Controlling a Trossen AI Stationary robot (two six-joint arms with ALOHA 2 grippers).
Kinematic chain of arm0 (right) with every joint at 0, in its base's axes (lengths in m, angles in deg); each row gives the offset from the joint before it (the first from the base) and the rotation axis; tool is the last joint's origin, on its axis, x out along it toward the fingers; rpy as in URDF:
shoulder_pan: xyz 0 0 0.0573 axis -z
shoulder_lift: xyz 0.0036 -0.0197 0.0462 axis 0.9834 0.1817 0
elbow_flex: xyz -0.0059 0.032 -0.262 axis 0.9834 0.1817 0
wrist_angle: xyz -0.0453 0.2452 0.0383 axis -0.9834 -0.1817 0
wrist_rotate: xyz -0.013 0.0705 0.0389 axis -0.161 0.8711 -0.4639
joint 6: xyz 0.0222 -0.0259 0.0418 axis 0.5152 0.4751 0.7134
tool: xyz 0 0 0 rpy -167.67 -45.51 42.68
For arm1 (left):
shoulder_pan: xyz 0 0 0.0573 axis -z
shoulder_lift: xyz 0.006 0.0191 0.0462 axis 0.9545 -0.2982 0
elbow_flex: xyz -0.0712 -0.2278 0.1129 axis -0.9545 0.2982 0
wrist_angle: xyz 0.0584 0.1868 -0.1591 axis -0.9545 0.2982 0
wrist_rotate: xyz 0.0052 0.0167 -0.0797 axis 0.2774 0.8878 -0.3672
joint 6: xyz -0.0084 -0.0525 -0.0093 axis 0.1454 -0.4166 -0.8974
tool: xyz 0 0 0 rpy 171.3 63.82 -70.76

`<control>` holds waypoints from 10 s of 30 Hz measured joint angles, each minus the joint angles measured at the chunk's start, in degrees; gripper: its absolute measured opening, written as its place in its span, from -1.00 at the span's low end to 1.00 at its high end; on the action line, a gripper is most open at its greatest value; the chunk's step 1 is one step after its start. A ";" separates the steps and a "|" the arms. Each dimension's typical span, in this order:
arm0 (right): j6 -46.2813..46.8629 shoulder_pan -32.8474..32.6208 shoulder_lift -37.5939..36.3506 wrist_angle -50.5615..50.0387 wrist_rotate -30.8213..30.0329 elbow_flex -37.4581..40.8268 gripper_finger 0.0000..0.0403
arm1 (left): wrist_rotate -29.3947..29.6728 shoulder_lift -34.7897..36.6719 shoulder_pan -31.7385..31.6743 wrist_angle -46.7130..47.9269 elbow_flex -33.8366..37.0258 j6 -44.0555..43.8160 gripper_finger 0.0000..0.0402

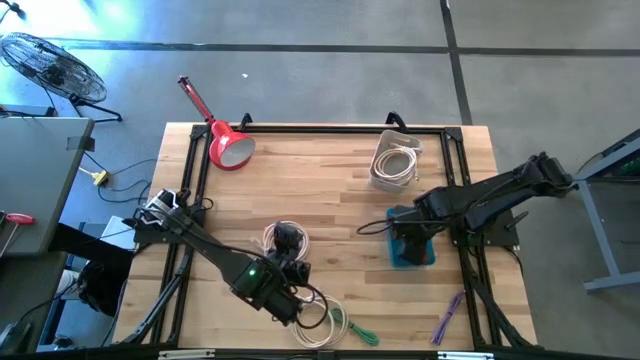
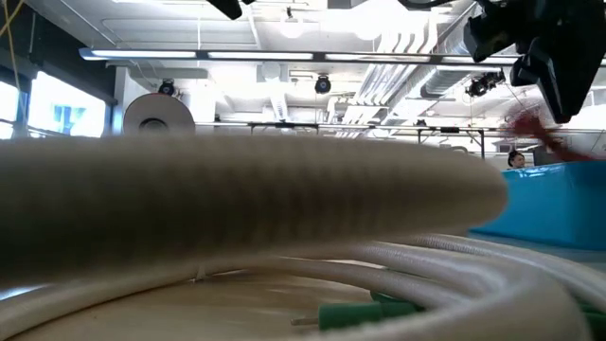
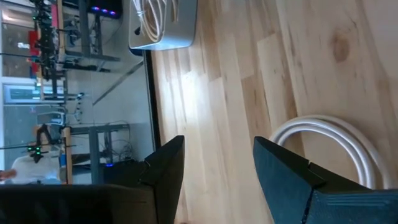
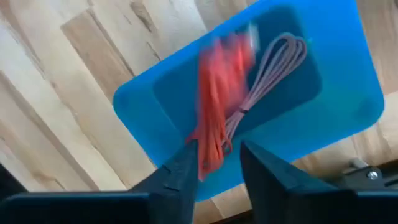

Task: Pick & Place USB Port
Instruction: Put the red charger cable into the blue bin, then put the white HDMI cable into the white bin, then put the purple charger cable into the blue bin

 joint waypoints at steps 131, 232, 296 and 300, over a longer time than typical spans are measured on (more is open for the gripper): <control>-88.06 -23.14 15.10 59.41 -53.08 0.02 -0.41 | -30.16 6.99 -6.92 -52.09 21.53 25.87 -0.82; -51.41 23.61 -2.70 25.82 -45.52 18.31 0.18 | -3.70 14.14 2.13 -46.83 21.42 22.97 -0.22; 87.15 -40.98 11.50 45.83 15.74 13.13 0.25 | -15.82 6.04 12.78 -42.51 24.21 1.95 -0.22; 87.65 -40.34 14.09 47.45 17.85 11.83 0.25 | -15.92 5.60 12.78 -42.45 24.22 1.94 -0.22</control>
